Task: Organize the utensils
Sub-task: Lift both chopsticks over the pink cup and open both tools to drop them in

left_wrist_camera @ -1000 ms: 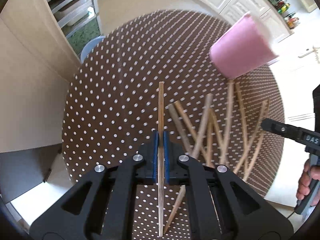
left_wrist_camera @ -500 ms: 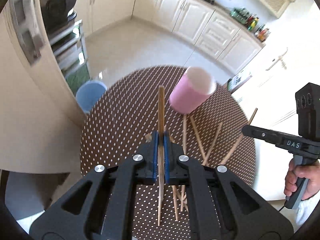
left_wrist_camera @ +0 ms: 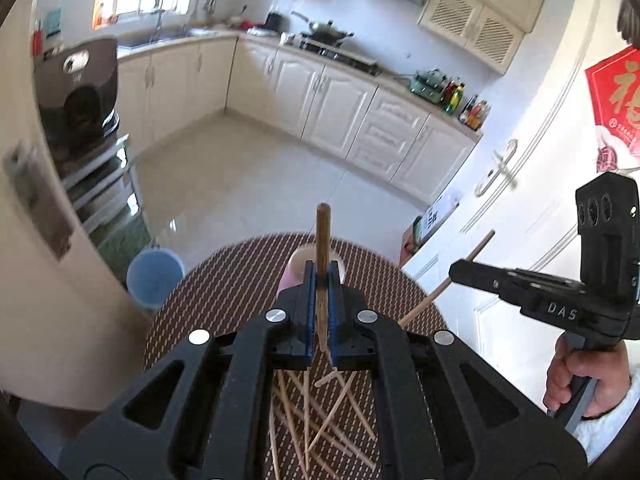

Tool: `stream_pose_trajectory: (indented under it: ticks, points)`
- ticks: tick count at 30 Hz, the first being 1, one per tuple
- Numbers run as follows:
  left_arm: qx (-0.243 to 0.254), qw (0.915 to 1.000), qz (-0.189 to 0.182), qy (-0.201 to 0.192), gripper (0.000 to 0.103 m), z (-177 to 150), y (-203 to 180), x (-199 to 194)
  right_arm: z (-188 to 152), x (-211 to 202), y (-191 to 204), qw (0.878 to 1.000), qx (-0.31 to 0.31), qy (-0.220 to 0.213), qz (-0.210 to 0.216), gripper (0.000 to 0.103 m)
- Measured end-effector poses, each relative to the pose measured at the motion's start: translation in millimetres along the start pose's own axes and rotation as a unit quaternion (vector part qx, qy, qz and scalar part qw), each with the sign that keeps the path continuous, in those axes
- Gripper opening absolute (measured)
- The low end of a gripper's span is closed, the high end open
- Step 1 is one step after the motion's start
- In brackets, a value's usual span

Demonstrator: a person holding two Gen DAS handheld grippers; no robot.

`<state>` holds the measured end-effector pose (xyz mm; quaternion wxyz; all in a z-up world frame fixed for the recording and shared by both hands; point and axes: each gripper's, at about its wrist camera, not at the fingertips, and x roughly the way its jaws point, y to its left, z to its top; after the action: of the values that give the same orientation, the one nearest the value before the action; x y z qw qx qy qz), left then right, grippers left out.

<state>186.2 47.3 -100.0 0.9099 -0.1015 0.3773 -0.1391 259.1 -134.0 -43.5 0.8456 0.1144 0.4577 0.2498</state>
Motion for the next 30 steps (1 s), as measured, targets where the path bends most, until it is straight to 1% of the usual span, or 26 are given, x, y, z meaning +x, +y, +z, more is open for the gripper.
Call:
stream_pose_trajectory:
  ticks: [3,6,8,9,13,17,20,24,30]
  points:
    - [0.004,0.9998,-0.002,-0.018,0.006,16.0,-9.2,-1.2,19.6,-10.3,3.5,0.999,-0.026,-0.030,-0.022,0.005]
    - [0.015,0.9993,0.008,-0.034,0.006,30.9,-17.7,2.8,38.7,-13.7,4.0,0.997,-0.046,-0.056,-0.036,0.005]
    - [0.016,0.9990,0.013,-0.040,0.006,40.4,-21.0,8.3,47.3,-11.3,5.0,0.995,-0.059,-0.066,-0.046,0.005]
    - [0.017,0.9987,0.021,-0.044,0.006,45.2,-22.6,12.6,53.2,-8.7,4.6,0.994,-0.065,-0.073,-0.049,0.005]
    - [0.014,0.9982,0.033,-0.048,0.006,56.0,-24.5,26.9,67.5,6.2,2.0,0.991,-0.086,-0.083,-0.061,0.005]
    - [0.007,0.9982,0.046,-0.039,0.006,59.5,-21.2,47.2,72.4,21.3,-2.1,0.990,-0.096,-0.077,-0.063,0.004]
    - [0.002,0.9984,0.051,-0.022,0.006,53.6,-18.2,63.9,72.4,36.6,-11.0,0.992,-0.095,-0.061,-0.062,0.004]
    - [0.001,0.9984,0.056,0.008,0.006,36.6,-14.1,88.2,65.3,53.0,-23.0,0.994,-0.081,-0.040,-0.062,0.005]
    - [-0.007,0.9973,0.062,0.040,0.006,16.3,-7.2,106.5,54.5,72.4,-34.2,0.997,-0.053,-0.010,-0.061,0.005]
